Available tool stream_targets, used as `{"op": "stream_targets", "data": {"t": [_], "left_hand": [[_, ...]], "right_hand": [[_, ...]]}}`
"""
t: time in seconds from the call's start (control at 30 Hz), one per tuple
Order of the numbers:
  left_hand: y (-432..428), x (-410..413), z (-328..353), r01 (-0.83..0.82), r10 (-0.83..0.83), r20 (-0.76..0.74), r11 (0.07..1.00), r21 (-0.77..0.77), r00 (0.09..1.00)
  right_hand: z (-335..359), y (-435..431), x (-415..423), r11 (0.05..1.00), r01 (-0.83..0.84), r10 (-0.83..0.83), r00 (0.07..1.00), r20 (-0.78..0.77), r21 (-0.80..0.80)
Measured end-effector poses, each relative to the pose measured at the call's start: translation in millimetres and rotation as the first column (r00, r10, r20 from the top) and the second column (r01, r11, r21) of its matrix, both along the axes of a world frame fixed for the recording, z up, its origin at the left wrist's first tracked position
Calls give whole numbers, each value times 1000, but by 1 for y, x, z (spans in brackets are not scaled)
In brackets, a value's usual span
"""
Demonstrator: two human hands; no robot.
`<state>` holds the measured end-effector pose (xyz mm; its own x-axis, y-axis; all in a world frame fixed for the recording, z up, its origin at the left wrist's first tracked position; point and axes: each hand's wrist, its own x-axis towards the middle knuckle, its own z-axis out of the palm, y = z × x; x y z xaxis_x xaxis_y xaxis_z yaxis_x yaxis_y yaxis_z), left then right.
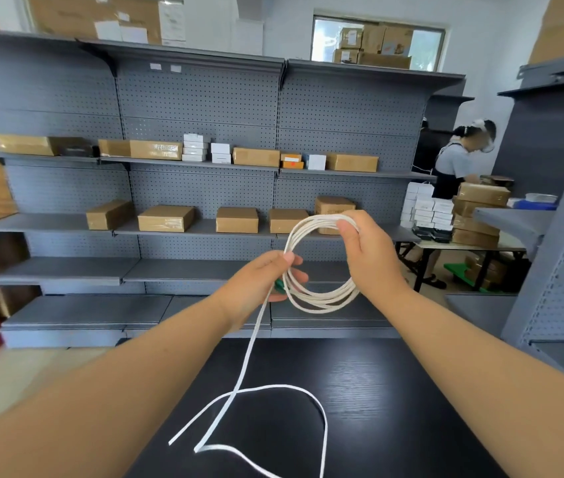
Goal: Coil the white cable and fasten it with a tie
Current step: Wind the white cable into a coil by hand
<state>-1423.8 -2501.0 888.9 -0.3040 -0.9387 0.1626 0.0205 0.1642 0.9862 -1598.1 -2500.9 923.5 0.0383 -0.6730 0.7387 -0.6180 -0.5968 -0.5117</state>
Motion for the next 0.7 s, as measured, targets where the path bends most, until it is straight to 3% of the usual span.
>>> {"op": "stream_targets", "data": {"t": [0.17, 0.3, 0.47, 0.6, 0.7], "left_hand": [[7, -21, 2, -125, 113, -203, 991, -49, 973], [9, -25, 5, -245, 223, -154, 959, -144, 963], [6, -16, 9, -332, 330, -48, 910, -248, 943], [3, -3, 13, -335, 372, 48, 879, -340, 927], [0, 10, 19, -281, 397, 196, 852, -441, 897]], "right_hand": [[-6, -1, 0, 999, 39, -33, 983, 179, -28], [-12, -5, 1, 1000, 1, -8, 963, 268, 28], [-17, -6, -1, 982, -110, 64, 960, 274, 156], [-17, -7, 6, 958, -165, 90, 949, 301, 236], [-11, -6, 14, 952, -179, 118, 964, 240, 249]]}}
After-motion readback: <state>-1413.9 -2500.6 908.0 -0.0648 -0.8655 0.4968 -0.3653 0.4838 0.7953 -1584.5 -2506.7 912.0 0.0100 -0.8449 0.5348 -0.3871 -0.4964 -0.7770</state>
